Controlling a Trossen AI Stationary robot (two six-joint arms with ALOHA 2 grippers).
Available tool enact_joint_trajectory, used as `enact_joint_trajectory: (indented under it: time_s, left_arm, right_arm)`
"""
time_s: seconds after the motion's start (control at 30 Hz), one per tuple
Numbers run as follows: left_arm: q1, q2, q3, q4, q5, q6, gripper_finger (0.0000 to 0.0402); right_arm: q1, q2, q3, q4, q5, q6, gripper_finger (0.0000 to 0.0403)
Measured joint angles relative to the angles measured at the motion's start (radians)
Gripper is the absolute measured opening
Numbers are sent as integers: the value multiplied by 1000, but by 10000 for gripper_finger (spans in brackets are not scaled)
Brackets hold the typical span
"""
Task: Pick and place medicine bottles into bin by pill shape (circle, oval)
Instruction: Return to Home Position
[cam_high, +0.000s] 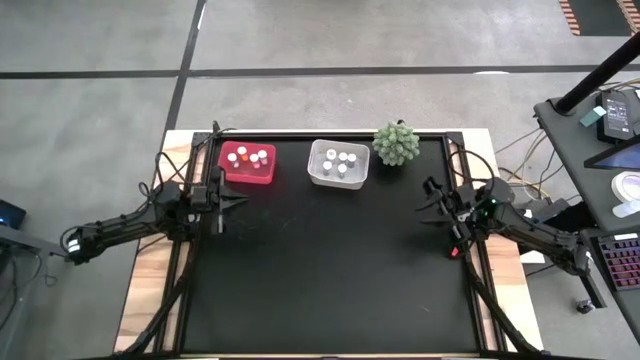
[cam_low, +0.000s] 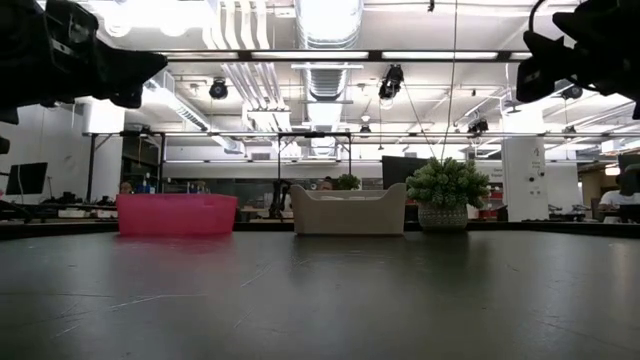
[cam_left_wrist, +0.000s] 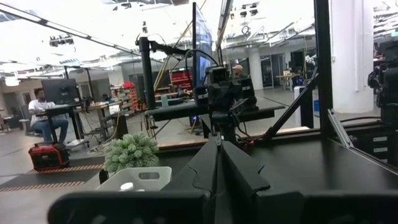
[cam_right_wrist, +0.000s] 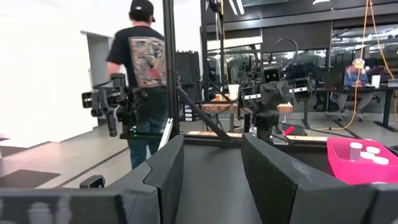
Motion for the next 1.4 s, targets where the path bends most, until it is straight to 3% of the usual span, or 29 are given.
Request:
enact_joint_trajectory:
  time_s: [1.4]
  left_arm:
    - [0, 3, -2, 0, 0, 1, 6]
  right_arm:
    - [0, 1, -2, 0, 0, -1, 140]
